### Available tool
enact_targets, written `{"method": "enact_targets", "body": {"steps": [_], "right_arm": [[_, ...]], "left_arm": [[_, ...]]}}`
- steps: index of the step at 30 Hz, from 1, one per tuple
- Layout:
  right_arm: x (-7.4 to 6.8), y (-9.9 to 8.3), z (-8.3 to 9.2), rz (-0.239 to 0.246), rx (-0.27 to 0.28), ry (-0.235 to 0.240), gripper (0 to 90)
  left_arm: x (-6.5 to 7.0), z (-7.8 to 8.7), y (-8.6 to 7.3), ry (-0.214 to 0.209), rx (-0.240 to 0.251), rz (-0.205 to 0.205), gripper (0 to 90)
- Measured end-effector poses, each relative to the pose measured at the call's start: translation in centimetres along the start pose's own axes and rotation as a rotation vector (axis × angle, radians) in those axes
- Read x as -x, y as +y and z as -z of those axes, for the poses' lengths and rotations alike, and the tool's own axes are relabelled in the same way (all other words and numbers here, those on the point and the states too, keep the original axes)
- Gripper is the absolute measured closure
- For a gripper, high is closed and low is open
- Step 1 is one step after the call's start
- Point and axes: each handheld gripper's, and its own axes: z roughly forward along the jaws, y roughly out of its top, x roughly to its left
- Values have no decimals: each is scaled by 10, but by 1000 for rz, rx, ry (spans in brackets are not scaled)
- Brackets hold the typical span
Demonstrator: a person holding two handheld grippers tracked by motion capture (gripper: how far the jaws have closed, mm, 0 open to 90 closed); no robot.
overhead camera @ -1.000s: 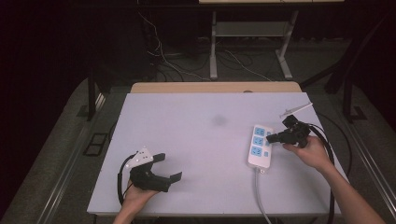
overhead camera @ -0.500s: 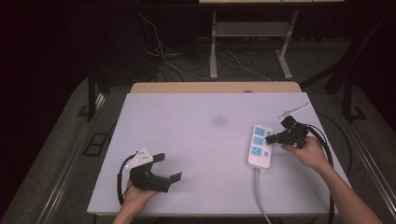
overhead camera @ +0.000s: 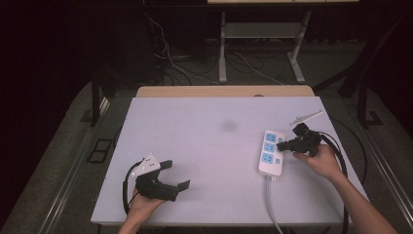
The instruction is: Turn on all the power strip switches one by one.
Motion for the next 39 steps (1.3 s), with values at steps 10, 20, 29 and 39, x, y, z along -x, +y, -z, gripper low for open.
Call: {"method": "enact_targets", "body": {"steps": [10,20,29,39], "right_arm": [[3,0,-1,-14,-4,17,900],[0,0,-2,-7,-10,2,900],[0,-1,-2,-14,0,-4,900],[-4,2,-2,-4,-11,3,900]], "left_arm": [[0,2,0,6,10,3,0],[1,1,0,5,8,-3,0],[0,1,0,15,2,-7,0],[0,0,0,11,-2,-7,0]]}}
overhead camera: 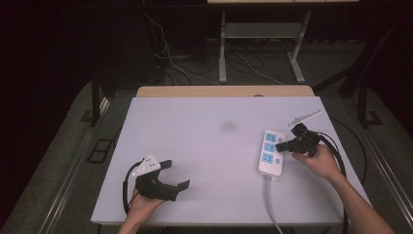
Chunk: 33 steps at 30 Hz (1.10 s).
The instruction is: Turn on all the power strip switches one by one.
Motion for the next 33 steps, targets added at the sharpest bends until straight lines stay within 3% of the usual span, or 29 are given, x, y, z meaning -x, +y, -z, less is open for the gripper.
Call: {"method": "enact_targets", "body": {"steps": [6,15,33], "right_arm": [[-2,1,0,7,-4,10,900],[-3,10,14,5,35,41,900],[8,26,33,-4,59,18,900]], "left_arm": [[0,0,0,-3,-4,-1,0],[0,1,0,-2,-4,0,0],[-1,2,0,2,1,2,0]]}}
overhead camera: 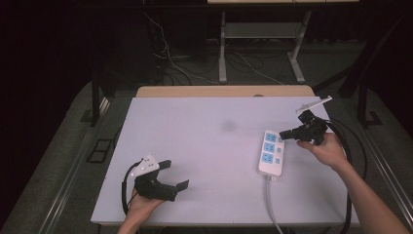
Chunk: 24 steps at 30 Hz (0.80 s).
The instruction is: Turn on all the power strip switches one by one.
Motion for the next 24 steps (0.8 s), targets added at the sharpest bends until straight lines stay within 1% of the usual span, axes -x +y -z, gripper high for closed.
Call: {"method": "enact_targets", "body": {"steps": [7,10,15,24], "right_arm": [[9,4,1,-25,18,-4,900],[14,4,-2,-37,15,-8,900],[22,2,-10,-50,-6,-22,900],[26,1,-16,-51,-16,-27,900]], "left_arm": [[0,1,0,-2,8,1,0],[0,1,0,-1,12,1,0],[-1,2,1,4,15,5,0],[-1,2,0,5,14,5,0]]}}
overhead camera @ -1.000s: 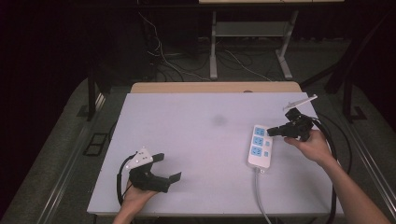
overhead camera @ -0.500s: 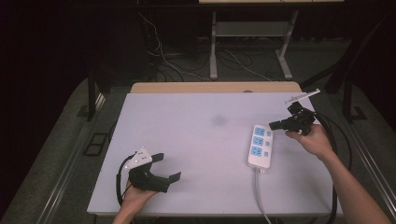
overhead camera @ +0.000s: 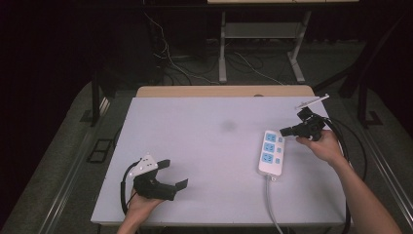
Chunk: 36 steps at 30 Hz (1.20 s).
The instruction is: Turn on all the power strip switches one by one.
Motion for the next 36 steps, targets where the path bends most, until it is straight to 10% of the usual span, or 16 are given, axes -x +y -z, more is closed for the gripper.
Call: {"method": "enact_targets", "body": {"steps": [36], "right_arm": [[0,-6,-20,10,-43,-57,900]], "left_arm": [[-1,-2,-1,2,-14,2,0]]}}
